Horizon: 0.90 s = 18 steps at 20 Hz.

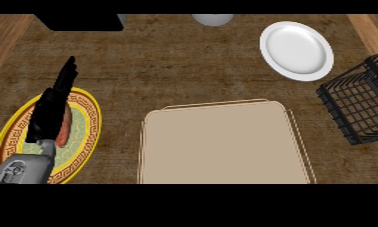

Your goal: Pick the lemon from the tray and place it in the tiered basket

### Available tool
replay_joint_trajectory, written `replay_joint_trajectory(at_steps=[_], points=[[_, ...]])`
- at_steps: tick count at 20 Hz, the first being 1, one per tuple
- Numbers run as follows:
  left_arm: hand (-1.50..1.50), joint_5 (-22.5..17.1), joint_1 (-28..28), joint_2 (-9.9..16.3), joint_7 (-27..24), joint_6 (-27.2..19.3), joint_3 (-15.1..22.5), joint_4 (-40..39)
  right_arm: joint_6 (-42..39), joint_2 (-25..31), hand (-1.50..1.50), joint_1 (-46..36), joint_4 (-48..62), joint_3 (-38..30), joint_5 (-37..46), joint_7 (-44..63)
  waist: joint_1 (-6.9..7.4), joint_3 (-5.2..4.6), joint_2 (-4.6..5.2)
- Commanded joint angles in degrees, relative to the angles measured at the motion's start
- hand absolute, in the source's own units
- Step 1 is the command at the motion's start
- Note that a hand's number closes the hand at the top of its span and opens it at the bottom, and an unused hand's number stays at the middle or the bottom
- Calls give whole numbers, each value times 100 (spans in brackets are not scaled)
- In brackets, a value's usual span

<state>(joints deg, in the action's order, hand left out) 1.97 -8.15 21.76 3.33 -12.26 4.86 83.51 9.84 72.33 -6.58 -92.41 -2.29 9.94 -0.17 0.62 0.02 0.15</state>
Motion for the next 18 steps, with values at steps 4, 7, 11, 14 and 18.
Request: replay_joint_trajectory(at_steps=[4, 7, 11, 14, 18], points=[[0, 141, -159, -151, 173, 74, -36, -53, -797, -635, 150, -764, 985, 392, 194, -708, 39, -3, 9], [0, 107, -177, -152, -300, 240, -190, -482, -1067, -892, 150, -1081, 1759, 348, 250, -1209, 30, -3, 16], [0, 120, -115, -79, 114, 168, -183, -18, -1641, -1307, 150, -822, 2081, 236, -591, -759, 14, 0, 5], [0, 225, -18, -171, 162, 149, -114, 104, -1828, -1187, -150, -1015, 2416, 344, -127, -885, 19, -2, 0], [0, 274, 284, -221, -129, 100, -126, 108, -1847, -1447, -150, -1062, 2823, -164, -630, -1509, -3, 2, -7]])
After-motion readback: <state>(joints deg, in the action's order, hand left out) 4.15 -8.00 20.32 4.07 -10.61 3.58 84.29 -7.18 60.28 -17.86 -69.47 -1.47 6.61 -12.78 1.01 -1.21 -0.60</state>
